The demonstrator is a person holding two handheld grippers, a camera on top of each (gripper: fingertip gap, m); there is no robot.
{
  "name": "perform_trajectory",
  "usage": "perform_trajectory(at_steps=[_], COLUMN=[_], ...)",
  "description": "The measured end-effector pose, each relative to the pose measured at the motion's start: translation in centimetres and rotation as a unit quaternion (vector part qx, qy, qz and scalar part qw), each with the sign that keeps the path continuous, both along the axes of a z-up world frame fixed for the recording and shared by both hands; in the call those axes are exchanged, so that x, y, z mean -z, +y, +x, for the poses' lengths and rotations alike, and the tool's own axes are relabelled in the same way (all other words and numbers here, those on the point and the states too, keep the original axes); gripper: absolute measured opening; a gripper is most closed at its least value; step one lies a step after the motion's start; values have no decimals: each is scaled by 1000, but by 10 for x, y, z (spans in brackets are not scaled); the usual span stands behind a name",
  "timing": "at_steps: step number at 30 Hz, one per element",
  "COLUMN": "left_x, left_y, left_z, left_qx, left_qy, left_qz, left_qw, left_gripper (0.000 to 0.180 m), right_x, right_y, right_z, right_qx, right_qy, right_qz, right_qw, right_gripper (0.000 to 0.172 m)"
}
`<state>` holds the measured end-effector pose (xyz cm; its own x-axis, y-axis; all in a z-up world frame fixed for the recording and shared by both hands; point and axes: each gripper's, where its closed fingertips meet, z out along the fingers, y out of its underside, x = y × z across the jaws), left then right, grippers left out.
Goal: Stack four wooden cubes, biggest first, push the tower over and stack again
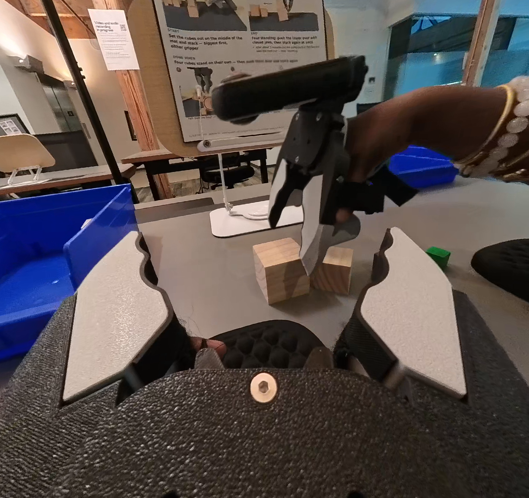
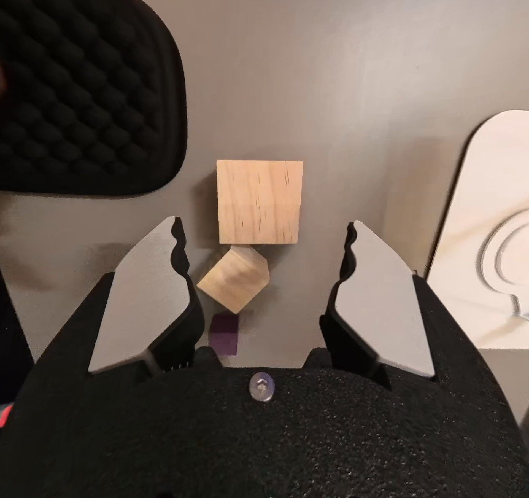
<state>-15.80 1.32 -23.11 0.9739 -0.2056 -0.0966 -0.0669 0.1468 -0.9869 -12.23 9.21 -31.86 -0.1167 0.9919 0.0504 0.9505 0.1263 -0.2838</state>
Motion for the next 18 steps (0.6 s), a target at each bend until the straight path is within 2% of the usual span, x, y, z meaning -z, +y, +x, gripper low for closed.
perform_trajectory(at_steps=[4,7,9,11,18], left_x=[1,1,1,1,2], left_y=[1,2,2,2,3], left_z=[-2,-3,-3,-4,-5], left_qx=[4,7,6,6,2], left_qy=[-14,-19,-20,-23,-24], left_qz=[-7,-10,-9,-9,-12], left_qw=[1000,1000,1000,1000,1000], left_gripper=[146,145,145,145,146], right_x=[13,21,23,25,15], right_y=[-5,-6,-6,-6,-2], right_z=[-3,-6,-9,-11,-24], right_qx=[-22,-37,-46,-39,-30], right_qy=[-44,-51,-41,-39,-30], right_qz=[-1,-7,-12,-27,-41], right_qw=[999,998,998,998,998], right_gripper=[96,83,80,62,59])
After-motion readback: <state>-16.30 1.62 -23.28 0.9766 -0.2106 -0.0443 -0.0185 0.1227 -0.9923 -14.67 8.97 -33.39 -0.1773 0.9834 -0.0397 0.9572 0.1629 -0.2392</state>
